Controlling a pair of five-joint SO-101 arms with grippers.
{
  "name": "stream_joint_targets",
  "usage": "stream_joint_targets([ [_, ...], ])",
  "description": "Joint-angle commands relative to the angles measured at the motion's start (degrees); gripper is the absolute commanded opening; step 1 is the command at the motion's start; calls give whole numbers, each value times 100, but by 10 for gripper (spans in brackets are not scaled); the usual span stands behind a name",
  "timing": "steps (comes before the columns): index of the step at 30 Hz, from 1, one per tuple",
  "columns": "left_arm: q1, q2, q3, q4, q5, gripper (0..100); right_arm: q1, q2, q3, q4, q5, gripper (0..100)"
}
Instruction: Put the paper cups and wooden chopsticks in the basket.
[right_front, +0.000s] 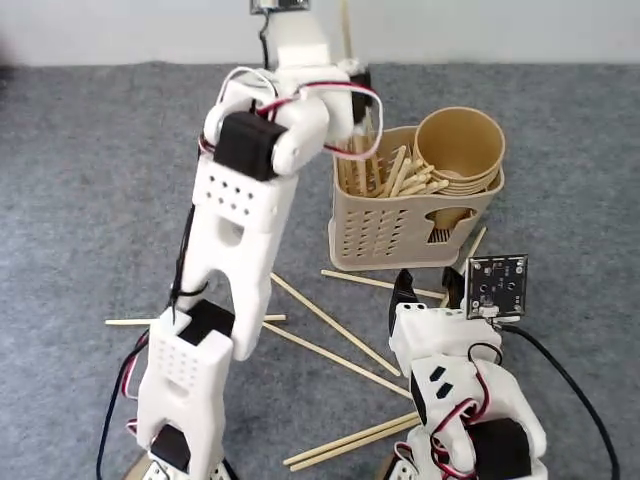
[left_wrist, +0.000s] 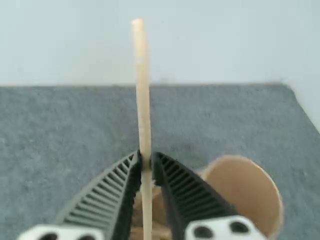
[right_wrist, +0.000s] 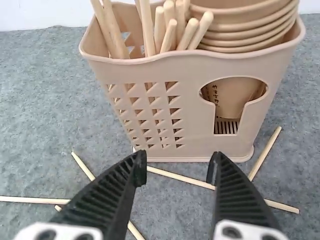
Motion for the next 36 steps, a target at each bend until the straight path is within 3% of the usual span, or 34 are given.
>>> stream_joint_targets([
  [1, 158, -44, -813, 598, 114, 216, 84, -40, -44, 40, -62, 211],
  [4, 132, -44, -945, 686, 334, 287, 84, -40, -44, 40, -62, 211],
  [13, -510, -97, -1446, 1064, 334, 275, 57, -40, -44, 57, -70, 211],
  [23, -2251, -176, -1051, 1090, 308, 51, 48, -40, -35, 57, -62, 211],
  [27, -2541, -826, 233, 1090, -18, 42, 48, -40, -35, 48, -62, 211],
  [36, -2673, -3754, 4884, 993, 18, 40, 40, -75, 70, 13, -53, 211],
])
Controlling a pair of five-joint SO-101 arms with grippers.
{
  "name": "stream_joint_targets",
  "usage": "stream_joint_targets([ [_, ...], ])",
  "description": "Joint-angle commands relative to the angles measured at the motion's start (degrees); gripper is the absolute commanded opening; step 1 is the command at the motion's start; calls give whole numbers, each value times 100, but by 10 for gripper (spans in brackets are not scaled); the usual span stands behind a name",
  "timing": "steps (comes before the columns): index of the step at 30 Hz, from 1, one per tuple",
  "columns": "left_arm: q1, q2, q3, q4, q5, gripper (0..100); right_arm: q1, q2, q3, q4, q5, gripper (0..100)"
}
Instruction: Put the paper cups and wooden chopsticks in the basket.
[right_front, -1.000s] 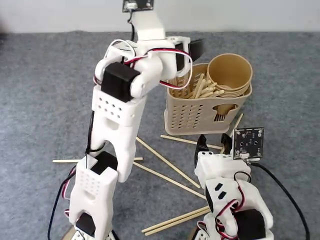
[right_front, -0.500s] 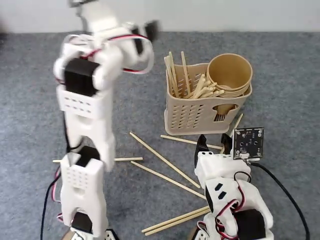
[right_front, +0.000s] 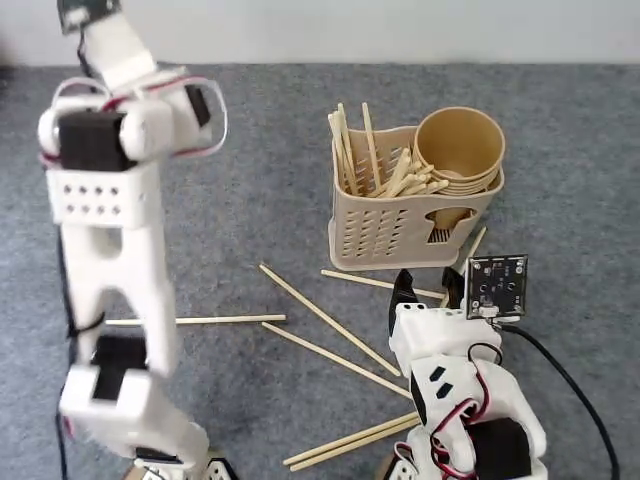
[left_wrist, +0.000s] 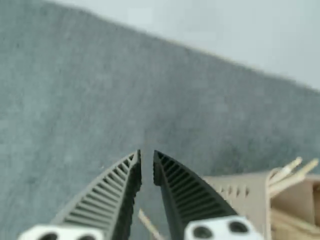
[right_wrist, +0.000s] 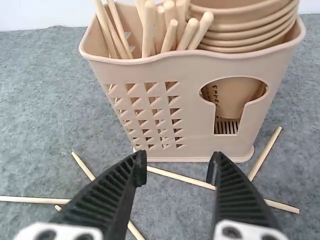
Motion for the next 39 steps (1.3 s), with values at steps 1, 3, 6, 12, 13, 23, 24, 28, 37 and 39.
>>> stream_joint_targets([
  [1, -299, -1336, 1745, 62, 79, 40, 40, -66, 62, -66, -53, 211],
  [3, -545, -1741, 2536, 62, 325, 40, 40, -66, 158, -215, -53, 211],
  [6, -958, -2127, 3591, 62, 422, 40, 40, -66, 290, -374, -53, 211],
  [12, -1864, -2268, 5156, -53, 422, 44, 40, -66, 290, -374, -53, 211],
  [13, -2022, -2268, 5411, -176, 413, 45, 40, -66, 290, -374, -53, 211],
  [23, -2743, -2312, 7609, -2040, -97, 177, 40, -66, 290, -365, -53, 211],
  [24, -2743, -2295, 7688, -2154, -88, 186, 40, -66, 290, -365, -53, 211],
  [28, -2743, -2259, 7925, -2585, -9, 198, 40, -66, 290, -365, -53, 211],
  [37, -2646, -2259, 8620, -3218, 316, 200, 40, -75, 290, -347, -44, 211],
  [39, -2646, -2259, 8664, -3226, 316, 200, 40, -75, 290, -347, -44, 211],
])
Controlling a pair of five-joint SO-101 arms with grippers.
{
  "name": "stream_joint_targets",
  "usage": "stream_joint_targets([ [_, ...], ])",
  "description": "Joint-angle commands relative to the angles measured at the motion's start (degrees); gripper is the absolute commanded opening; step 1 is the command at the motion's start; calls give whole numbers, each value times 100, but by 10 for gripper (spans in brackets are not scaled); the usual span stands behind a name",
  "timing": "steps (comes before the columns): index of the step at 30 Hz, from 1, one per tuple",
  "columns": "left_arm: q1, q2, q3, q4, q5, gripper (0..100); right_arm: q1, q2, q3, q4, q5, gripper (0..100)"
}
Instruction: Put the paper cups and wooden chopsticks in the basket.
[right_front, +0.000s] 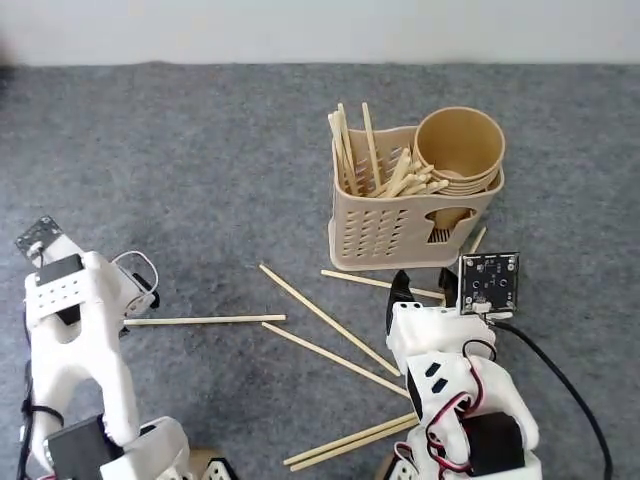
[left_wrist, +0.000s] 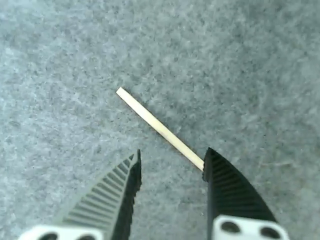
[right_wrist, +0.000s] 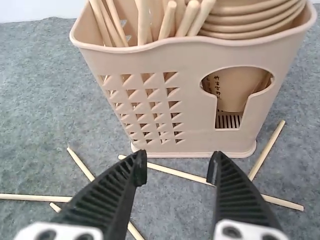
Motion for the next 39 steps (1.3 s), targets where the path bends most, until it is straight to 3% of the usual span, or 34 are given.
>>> stream_joint_targets([
  [1, 18, -237, -13, -97, 44, 200, 40, -57, -35, -119, -44, 211],
  [9, 35, -44, -13, -105, 44, 201, 40, -57, -35, -101, 53, 211],
  [18, 26, 1776, -760, -404, 44, 200, 31, -57, -26, -101, 62, 211],
  [26, 9, 2681, -1771, 105, 44, 194, 31, -57, -26, -101, 62, 211],
  [29, 26, 2690, -1912, 88, 44, 139, 31, -57, -26, -101, 62, 211],
  [32, 35, 2690, -2141, 97, 44, 20, 31, -57, -26, -101, 62, 211],
  [39, 413, 2690, -2695, 659, 44, 13, 31, -57, -26, -101, 62, 211],
])
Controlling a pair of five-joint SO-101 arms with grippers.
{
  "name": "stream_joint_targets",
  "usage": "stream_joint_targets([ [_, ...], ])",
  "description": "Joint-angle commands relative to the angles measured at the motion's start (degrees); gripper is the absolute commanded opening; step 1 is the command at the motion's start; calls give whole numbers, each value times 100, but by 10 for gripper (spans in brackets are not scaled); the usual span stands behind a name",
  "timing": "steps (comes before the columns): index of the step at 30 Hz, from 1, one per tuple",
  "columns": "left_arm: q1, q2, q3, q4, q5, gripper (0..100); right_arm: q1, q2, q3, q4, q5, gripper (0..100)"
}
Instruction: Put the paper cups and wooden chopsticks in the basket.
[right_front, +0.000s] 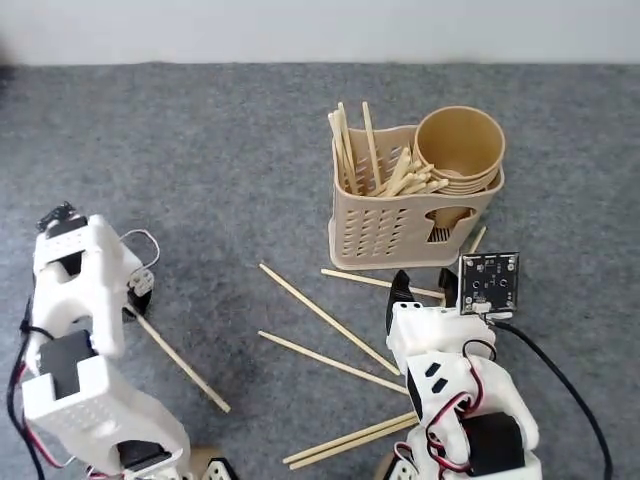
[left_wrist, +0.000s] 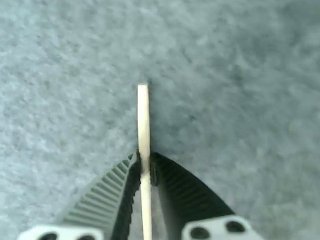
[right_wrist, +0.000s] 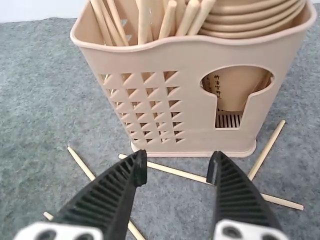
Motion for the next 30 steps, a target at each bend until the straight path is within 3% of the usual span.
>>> stream_joint_targets([
  [1, 343, -35, -611, 466, 9, 13, 31, -57, -26, -101, 62, 211],
  [6, 905, -35, -1534, 1398, 246, 13, 31, -57, -26, -101, 62, 211],
  [13, 1600, -62, -3741, 2901, 264, 12, 31, -57, -35, -101, 44, 211],
  [25, 2541, -2259, -4066, 2866, 237, 12, 31, -57, -26, -110, 44, 211],
  [30, 3130, -3103, -3899, 2831, -422, 12, 31, -57, -26, -127, 35, 211],
])
